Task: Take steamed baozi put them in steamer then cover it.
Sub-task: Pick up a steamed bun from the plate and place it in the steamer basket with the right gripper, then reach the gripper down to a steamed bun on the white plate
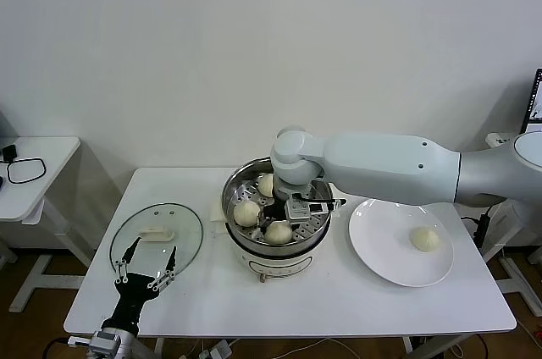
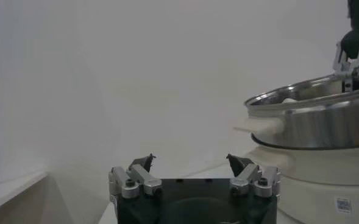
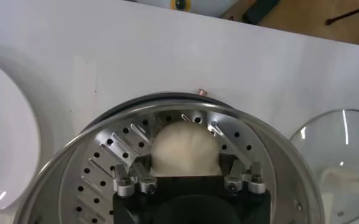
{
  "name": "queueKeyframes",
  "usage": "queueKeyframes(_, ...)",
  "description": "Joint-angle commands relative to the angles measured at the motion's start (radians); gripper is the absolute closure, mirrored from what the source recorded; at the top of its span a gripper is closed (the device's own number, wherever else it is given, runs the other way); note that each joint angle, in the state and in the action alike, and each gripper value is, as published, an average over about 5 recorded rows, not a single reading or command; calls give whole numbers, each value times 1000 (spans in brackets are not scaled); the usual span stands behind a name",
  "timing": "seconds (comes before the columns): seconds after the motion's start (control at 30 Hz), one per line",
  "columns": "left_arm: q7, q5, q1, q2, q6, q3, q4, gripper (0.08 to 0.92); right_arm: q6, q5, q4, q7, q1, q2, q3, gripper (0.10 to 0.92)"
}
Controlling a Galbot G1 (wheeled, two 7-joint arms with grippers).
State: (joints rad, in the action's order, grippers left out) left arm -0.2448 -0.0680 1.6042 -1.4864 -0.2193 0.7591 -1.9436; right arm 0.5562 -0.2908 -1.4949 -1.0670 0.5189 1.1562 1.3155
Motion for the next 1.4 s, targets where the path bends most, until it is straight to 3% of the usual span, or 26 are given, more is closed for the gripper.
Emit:
queueKeyframes(0.03, 1, 0, 2, -1, 1, 1, -3, 177, -8, -3, -1, -1, -3, -3, -17, 261)
queueKeyframes(0.17, 2, 0, 6, -2, 3, 0, -10, 177, -6, 43, -18, -10, 52, -48, -44, 209)
queueKeyframes(0.4, 5, -4, 12, -2, 5, -9, -24, 177, -53, 225, -44, -96, 224, -229, -69, 203)
queueKeyframes(0.67, 8, -15, 17, -9, 7, -25, -49, 177, -459, 430, -25, -258, 195, -484, -81, 203)
queueKeyframes(0.8, 9, -18, 22, -10, 6, -29, -61, 177, -558, 345, 101, -308, 48, -546, -171, 203)
queueKeyframes(1.0, 9, -28, 27, -14, 3, -33, -63, 177, -574, 138, 301, -344, -204, -558, -396, 203)
queueKeyframes(1.4, 13, -40, 24, -21, 3, -40, -57, 177, -572, -62, 506, -319, -560, -490, -743, 203)
